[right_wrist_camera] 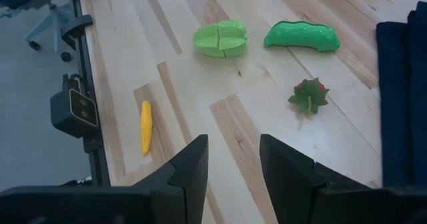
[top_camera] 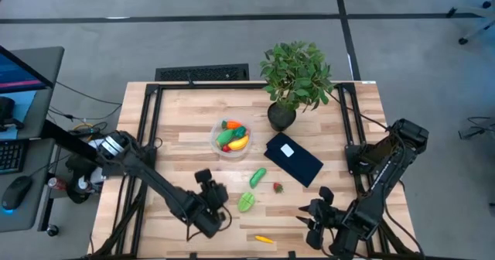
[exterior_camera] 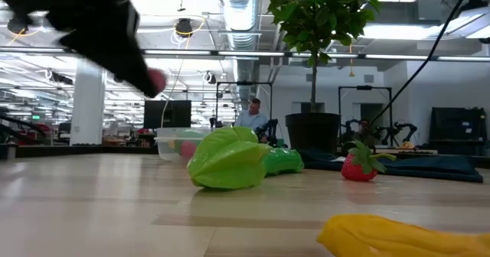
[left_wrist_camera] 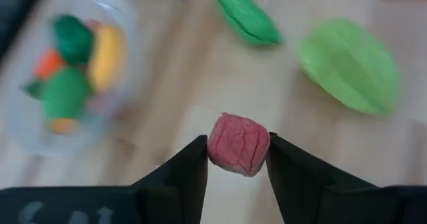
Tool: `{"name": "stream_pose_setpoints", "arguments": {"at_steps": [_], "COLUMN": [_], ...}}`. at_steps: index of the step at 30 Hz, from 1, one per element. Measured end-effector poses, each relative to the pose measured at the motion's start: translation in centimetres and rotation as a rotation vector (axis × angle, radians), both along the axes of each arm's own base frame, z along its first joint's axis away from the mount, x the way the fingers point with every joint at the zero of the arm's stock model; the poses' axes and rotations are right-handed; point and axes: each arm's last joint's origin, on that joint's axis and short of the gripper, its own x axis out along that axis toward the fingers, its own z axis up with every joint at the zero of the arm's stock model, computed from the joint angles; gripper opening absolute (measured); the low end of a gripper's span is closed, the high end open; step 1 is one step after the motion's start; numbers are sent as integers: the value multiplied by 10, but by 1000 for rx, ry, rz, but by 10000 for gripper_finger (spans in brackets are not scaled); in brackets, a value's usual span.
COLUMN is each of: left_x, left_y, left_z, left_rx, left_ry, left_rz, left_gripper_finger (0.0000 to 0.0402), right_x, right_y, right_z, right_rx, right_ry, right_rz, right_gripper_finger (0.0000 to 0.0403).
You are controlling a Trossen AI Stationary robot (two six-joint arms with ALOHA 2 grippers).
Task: Pick and placing Produce into tupperware
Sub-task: Put the pink peach into the transparent bin
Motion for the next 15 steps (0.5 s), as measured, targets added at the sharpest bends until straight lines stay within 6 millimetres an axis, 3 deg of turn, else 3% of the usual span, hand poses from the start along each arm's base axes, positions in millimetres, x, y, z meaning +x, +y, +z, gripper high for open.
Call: {"name": "stream_pose_setpoints", "arguments": {"at_steps": [7,15], "left_x": [6,24], "left_y": [36,82], "left_z": [22,27], "left_rx": [113,188], "left_ry": [-12,19], "left_rz": [69,164], "left_gripper_finger": [137,137], "right_x": [0,1], "right_y": [-1,-2], "right_z": [0,1], "right_rx": [-13,-42], "right_ry": [4,-35], "right_rz": [-2,-20], "right_gripper_finger": [127,127]}}
